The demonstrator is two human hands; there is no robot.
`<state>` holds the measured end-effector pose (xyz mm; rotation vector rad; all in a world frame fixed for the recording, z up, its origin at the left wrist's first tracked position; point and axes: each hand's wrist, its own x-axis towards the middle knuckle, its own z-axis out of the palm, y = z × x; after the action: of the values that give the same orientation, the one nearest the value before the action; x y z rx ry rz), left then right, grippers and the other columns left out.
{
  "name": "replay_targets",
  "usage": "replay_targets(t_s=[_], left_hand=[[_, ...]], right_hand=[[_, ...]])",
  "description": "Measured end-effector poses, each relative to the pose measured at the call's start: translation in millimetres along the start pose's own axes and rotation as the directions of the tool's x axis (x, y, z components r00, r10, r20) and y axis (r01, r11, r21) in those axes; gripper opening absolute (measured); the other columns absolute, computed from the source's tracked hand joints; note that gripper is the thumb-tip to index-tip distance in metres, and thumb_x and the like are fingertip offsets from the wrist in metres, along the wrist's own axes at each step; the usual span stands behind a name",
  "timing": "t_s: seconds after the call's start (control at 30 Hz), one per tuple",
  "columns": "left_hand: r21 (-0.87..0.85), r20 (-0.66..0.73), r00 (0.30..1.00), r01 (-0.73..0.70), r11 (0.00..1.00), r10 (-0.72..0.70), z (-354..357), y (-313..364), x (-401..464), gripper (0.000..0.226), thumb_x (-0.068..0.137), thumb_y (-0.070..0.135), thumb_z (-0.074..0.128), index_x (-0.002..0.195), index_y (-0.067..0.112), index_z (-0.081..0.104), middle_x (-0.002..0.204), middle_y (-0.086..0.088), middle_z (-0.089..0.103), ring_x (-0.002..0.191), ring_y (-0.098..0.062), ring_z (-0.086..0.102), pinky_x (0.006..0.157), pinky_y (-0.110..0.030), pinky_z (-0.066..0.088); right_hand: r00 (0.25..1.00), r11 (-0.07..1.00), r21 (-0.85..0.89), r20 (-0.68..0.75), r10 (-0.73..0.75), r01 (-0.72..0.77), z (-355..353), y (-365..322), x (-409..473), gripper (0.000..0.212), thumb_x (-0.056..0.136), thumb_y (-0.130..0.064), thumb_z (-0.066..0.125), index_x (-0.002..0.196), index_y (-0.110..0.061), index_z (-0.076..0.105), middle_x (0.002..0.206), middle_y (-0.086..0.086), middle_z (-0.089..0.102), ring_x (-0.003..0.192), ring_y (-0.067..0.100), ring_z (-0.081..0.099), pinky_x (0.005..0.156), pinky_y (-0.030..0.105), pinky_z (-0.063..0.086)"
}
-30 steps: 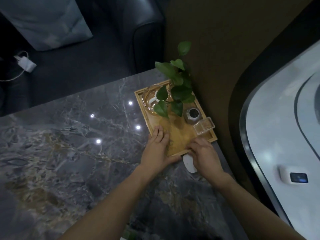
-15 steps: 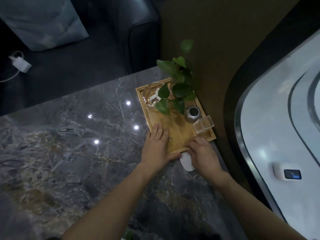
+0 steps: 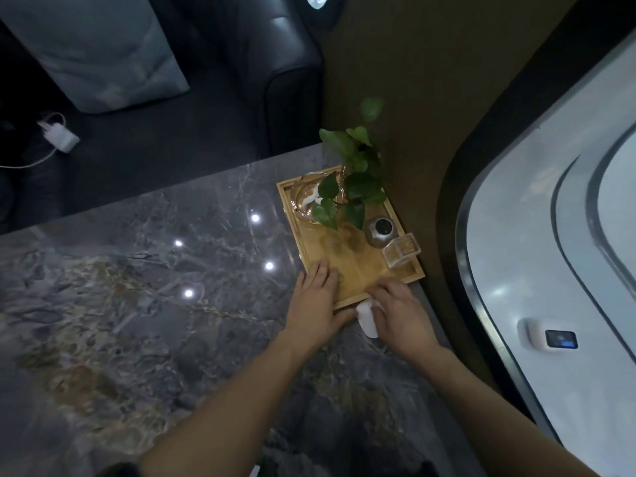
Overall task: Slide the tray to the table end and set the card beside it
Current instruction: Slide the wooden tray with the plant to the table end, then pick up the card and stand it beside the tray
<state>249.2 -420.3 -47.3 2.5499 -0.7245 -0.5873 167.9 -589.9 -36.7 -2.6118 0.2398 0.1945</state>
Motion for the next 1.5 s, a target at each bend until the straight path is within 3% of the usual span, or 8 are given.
replay_targets(t_s=[0.23,0.43,0.7,0.83,1.07,1.23,1.4,1.5], left_hand=[[-0.023,-0.098,0.995,0.01,1.0,-0.013,-3.6,-8.7,-68.4,0.075,0.092,0.058,0.048,0.153,0.02,0.026,0.164,-0.002,0.018,0.152,-0.022,0.008,0.124,-0.043,0.009],[-0.052,-0.185,0.981,0.052,0.997,-0.061,-9.6,-16.5,-133.9,0.071,0.094,0.06,0.041,0.153,0.024,0.026,0.165,0.001,0.012,0.152,-0.016,0.0,0.124,-0.042,0.003],[-0.127,-0.288,0.934,0.18,0.976,-0.21,-5.1,-54.6,-235.0,0.077,0.088,0.067,0.044,0.152,0.026,0.03,0.163,0.003,0.02,0.151,-0.018,0.008,0.121,-0.047,0.017],[-0.159,-0.262,0.92,0.257,0.953,-0.291,-0.2,-68.9,-274.4,0.084,0.087,0.07,0.045,0.155,0.028,0.019,0.164,0.009,0.009,0.151,-0.014,0.0,0.123,-0.039,0.006],[-0.296,-0.228,0.903,0.293,0.909,-0.365,6.2,-85.0,-327.9,0.098,0.077,0.073,0.054,0.155,0.028,0.016,0.161,0.016,0.005,0.151,-0.011,0.0,0.123,-0.038,0.01],[-0.278,-0.238,0.904,0.287,0.917,-0.355,8.5,-87.0,-345.1,0.104,0.073,0.069,0.061,0.154,0.023,0.015,0.163,0.009,0.009,0.149,-0.01,0.003,0.118,-0.029,0.005],[-0.319,-0.139,0.906,0.34,0.884,-0.399,22.2,-90.5,-352.0,0.127,0.057,0.077,0.064,0.155,0.021,0.007,0.163,-0.001,0.011,0.149,-0.017,0.012,0.119,-0.037,0.024],[-0.324,-0.149,0.912,0.319,0.89,-0.381,28.3,-90.1,-353.2,0.123,0.061,0.071,0.066,0.155,0.017,0.007,0.163,-0.005,0.009,0.149,-0.02,0.01,0.116,-0.033,0.027]], right_hand=[[0.998,0.996,-0.074,0.014,-0.056,0.056,0.1,-30.4,-30.7,0.046,0.086,-0.021,0.064,0.13,-0.013,0.054,0.136,0.014,0.054,0.128,0.031,0.048,0.107,0.045,0.041],[0.982,0.979,-0.076,0.027,-0.188,0.19,-1.5,-71.7,-68.8,0.061,0.083,-0.033,0.065,0.139,-0.023,0.041,0.138,0.002,0.049,0.126,0.021,0.047,0.104,0.04,0.042],[0.97,0.967,-0.121,0.116,-0.212,0.226,33.3,-112.3,-126.6,0.069,0.083,-0.045,0.06,0.142,-0.021,0.035,0.147,0.008,0.041,0.135,0.029,0.041,0.107,0.045,0.041],[0.972,0.968,-0.122,0.11,-0.206,0.218,46.6,-134.2,-149.5,0.072,0.08,-0.042,0.067,0.142,-0.018,0.039,0.147,0.011,0.045,0.132,0.03,0.046,0.107,0.042,0.041],[0.969,0.979,-0.054,0.162,-0.187,0.197,85.3,-150.3,-180.5,0.072,0.086,-0.057,0.049,0.146,-0.021,0.032,0.151,0.006,0.038,0.137,0.025,0.038,0.11,0.043,0.038],[0.952,0.981,-0.03,0.249,-0.178,0.191,95.9,-172.7,-198.6,0.076,0.089,-0.047,0.056,0.151,-0.02,0.022,0.16,0.003,0.023,0.146,0.021,0.022,0.117,0.033,0.021],[0.94,0.988,0.059,0.303,-0.155,0.144,109.5,-183.8,-204.5,0.086,0.085,-0.048,0.063,0.152,-0.02,0.018,0.162,0.001,0.017,0.148,0.018,0.017,0.117,0.032,0.022],[0.936,0.99,0.054,0.324,-0.139,0.128,116.6,-186.9,-207.2,0.086,0.086,-0.05,0.061,0.153,-0.018,0.017,0.162,0.003,0.017,0.147,0.018,0.018,0.117,0.032,0.023]])
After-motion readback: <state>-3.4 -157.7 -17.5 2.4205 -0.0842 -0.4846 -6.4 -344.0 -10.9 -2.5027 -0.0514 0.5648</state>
